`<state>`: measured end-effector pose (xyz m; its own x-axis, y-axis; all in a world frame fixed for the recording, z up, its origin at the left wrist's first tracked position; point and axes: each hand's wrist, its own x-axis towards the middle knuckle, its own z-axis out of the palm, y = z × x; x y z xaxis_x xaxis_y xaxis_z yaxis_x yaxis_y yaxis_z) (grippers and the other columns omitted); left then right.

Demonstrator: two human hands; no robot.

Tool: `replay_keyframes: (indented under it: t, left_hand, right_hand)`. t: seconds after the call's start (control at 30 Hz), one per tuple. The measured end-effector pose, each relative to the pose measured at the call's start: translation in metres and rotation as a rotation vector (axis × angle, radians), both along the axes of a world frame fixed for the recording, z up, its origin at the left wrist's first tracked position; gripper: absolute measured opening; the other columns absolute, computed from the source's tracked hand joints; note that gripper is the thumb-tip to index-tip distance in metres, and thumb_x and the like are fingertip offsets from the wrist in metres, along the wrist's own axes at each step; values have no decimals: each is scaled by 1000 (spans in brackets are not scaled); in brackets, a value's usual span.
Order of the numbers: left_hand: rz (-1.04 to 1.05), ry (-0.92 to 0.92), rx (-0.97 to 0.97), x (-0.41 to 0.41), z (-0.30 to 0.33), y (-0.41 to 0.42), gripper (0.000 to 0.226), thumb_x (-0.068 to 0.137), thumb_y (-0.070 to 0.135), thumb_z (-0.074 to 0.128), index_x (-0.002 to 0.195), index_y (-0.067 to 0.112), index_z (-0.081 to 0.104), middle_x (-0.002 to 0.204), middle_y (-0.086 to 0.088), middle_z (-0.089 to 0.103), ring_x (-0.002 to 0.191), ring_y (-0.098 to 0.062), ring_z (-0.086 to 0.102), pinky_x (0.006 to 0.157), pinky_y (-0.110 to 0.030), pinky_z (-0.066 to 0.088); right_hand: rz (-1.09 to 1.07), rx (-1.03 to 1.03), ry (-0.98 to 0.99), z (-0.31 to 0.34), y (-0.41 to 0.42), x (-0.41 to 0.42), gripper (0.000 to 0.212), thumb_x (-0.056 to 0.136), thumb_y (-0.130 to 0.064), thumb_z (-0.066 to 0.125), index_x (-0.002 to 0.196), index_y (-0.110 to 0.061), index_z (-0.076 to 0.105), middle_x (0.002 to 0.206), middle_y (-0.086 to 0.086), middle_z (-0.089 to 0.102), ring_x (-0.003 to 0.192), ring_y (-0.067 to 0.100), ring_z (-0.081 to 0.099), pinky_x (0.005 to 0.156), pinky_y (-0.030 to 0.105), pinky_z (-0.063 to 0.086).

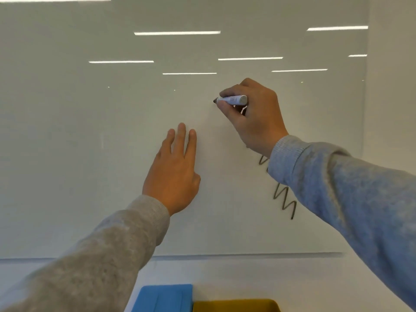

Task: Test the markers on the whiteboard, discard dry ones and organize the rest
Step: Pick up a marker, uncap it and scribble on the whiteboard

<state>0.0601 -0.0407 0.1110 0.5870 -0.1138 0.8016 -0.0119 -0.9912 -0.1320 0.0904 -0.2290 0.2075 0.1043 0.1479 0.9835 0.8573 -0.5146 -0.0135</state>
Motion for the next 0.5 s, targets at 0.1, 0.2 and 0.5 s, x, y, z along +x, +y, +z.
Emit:
replay_keyframes:
  t: [0.1,0.2,0.5]
  left_hand:
    - [-19,-23,8,2,-3,3,79,99,32,41,158,15,-8,166,-8,-15,153,-32,-6,121,-39,16]
    - [-38,-42,14,6,-7,6,79,98,31,41,158,13,-7,166,-10,-13,153,-33,-5,121,-41,17]
    - [12,-32,25,10,-42,-6,81,93,30,39,157,3,-3,164,-22,-7,151,-43,1,120,-53,23]
  right_hand:
    - [15,-40,-27,0,1,7,17,94,-26,65,103,-17,77,92,2,66,80,15,62,74,33,50]
    - [42,-75,-56,-25,1,8,16,96,-23,65,103,-15,77,88,2,64,76,14,60,69,32,50]
    - [-22,-87,-100,-75,-26,10,15,96,-15,65,104,-8,76,88,3,65,73,14,60,65,33,50]
